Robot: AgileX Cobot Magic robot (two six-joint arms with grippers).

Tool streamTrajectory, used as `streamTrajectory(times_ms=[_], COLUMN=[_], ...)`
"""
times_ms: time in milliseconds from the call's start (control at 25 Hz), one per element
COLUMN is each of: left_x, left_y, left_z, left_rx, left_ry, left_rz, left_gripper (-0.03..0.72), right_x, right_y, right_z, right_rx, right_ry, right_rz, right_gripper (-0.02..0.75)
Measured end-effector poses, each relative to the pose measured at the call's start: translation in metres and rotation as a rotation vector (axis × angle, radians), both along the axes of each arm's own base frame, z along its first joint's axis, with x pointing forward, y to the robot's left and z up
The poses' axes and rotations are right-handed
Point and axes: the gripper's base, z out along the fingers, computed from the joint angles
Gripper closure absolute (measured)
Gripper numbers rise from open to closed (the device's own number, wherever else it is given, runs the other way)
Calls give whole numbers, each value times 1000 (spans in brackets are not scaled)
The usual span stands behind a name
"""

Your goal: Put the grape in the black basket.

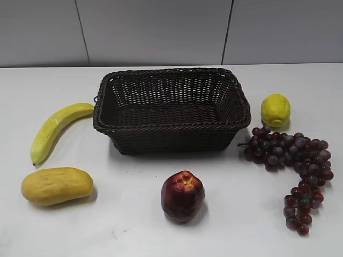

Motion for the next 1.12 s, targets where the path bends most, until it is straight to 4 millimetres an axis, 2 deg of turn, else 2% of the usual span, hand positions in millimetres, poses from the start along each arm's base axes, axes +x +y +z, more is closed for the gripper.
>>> streamTrajectory(times_ms=[280, 400, 560, 800, 1120], left_x=[0, 0, 0, 0, 0], left_y=[0, 0, 0, 0, 0], left_z=[0, 0, 0, 0, 0], left_rx=[0, 0, 0, 0, 0], left_ry=[0, 0, 0, 0, 0], left_rz=[0, 0, 0, 0, 0], left_gripper=[471, 471, 471, 471, 471], right_x=[0, 10, 40, 91, 162], right_y=[0, 0, 0, 2, -2], right_z=[2, 8, 5, 1, -7], right_rx=[-34, -41, 1, 94, 123], right_ry=[-8, 31, 204, 437, 670], right_rz=[15, 23, 44, 57, 43], right_gripper=[211, 211, 198, 95, 99])
